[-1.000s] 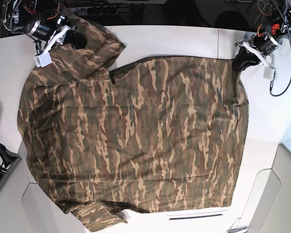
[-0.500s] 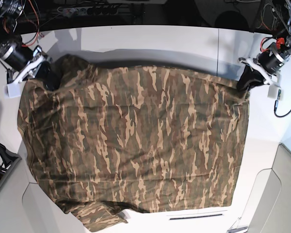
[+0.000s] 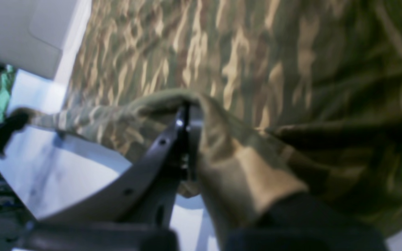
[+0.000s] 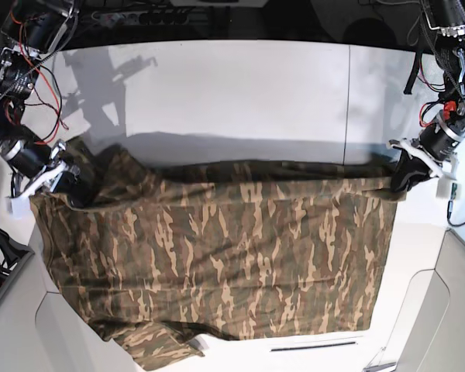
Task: Fold the T-shirt properly
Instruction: 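Lift the grasped corners and pull them toward the robot, dragging the shirt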
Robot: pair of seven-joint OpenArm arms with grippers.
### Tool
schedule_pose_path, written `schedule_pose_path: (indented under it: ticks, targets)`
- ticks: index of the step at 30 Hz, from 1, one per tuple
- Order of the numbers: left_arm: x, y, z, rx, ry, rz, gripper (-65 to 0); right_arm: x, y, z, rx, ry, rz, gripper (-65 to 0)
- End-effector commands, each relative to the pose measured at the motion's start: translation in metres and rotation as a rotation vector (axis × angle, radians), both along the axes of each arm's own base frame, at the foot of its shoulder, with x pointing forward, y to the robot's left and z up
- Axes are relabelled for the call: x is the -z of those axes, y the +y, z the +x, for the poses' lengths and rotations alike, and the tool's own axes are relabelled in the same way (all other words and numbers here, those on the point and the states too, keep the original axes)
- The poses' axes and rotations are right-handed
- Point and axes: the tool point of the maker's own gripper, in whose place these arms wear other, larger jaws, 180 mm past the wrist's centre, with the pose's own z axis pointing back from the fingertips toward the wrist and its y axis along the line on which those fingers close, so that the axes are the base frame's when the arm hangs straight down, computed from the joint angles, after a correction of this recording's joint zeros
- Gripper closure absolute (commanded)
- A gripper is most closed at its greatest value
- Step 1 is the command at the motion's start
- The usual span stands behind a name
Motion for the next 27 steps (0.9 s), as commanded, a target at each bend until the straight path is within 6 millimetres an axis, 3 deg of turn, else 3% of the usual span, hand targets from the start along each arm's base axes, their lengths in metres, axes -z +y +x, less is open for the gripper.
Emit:
schedule_pose_path:
  ticks: [1,11,20,27]
  targets:
    - [-0.021,0.009,0.014,-0.016,-0.07,0.007,0.0,-0.019,-0.006,0.017,0.019,-0.064,0.011,0.0]
    - [-0.03,0.023,0.049,-0.063,-0.11,-0.023,0.0,-0.016,0.002,0.071,0.02,-0.059,0.032,0.0]
    - [-0.038,0.03,0.068,-0.108,-0.173,-0.066,0.0,0.0,0.024,0.084,-0.033,-0.077,-0.122,0.0]
    - [-0.014,0.027,0.088,-0.143,-0.124,-0.137,0.0,0.008,0.017,0.088,-0.02,-0.09,-0.229,0.0]
